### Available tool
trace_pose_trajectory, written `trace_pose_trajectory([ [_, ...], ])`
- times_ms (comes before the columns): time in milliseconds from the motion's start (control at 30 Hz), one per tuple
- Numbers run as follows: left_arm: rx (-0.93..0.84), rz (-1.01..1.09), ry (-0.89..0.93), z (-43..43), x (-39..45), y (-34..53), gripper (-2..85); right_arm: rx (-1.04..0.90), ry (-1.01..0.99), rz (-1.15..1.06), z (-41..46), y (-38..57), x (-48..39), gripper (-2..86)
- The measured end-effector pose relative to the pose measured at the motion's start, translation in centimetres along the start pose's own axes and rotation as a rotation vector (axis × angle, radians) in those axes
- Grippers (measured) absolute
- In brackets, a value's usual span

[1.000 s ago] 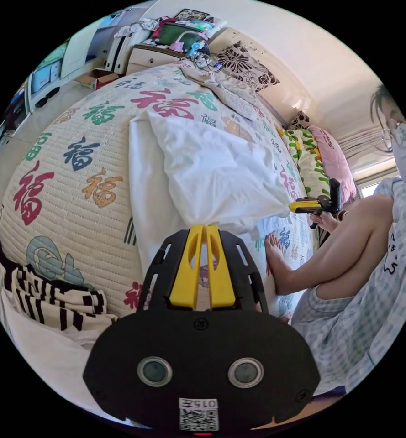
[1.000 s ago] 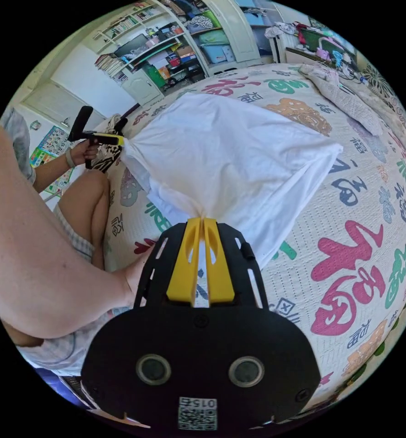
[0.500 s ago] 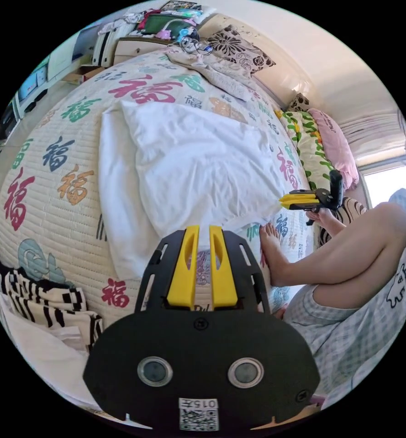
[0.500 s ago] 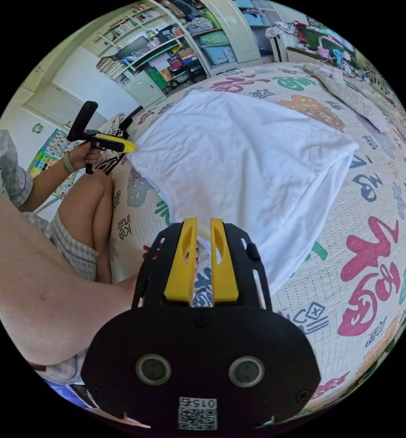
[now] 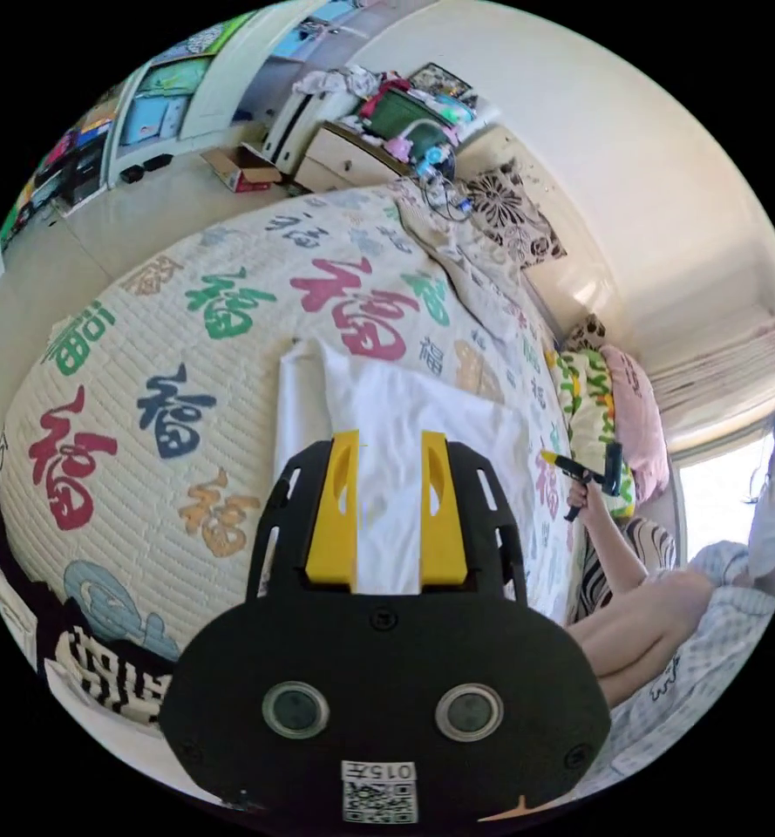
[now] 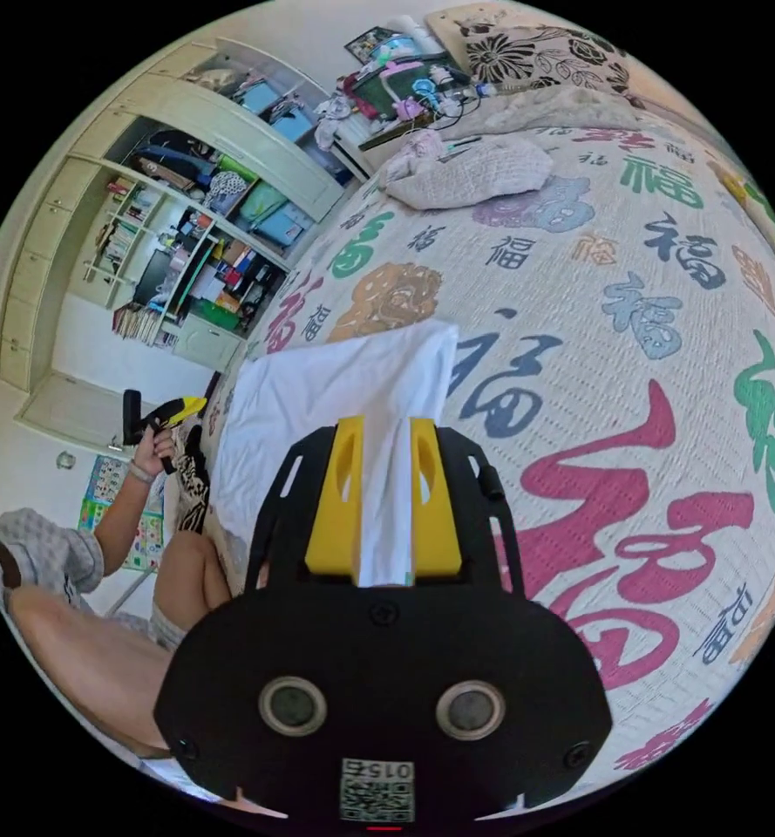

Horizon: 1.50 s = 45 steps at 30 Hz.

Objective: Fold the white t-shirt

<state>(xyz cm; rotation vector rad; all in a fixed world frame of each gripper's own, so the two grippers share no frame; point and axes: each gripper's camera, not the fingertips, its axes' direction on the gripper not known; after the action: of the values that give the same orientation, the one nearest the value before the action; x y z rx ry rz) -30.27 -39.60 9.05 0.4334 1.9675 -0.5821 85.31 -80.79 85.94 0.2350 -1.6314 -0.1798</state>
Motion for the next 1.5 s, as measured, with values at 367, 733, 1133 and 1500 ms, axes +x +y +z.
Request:
trace_pose_trajectory([
  [367, -0.112, -0.172, -0.053, 7.4, -4.8, -6.3, 0.7, -0.076, -0.051, 0.148, 6.2, -5.0, 5.8, 0.6],
  [733, -0.066, -0.102, -0.082, 8.5, -4.5, -2.6, 8.0, -0.007, -0.083, 0.155, 7.7, -3.4, 7.8, 4.8],
  [1133, -0.297, 0.002, -0.186, 8.1, 4.0, 19.0, 11.3, -0.536, -0.153, -0.649, 17.8, 11.0, -8.5, 8.7],
  [1500, -0.235, -0.017, -0.199, 10.5, 7.8, 25.9, -0.3, -0.543, 0.026, -0.718, 24.2, 14.1, -10.4, 0.4],
])
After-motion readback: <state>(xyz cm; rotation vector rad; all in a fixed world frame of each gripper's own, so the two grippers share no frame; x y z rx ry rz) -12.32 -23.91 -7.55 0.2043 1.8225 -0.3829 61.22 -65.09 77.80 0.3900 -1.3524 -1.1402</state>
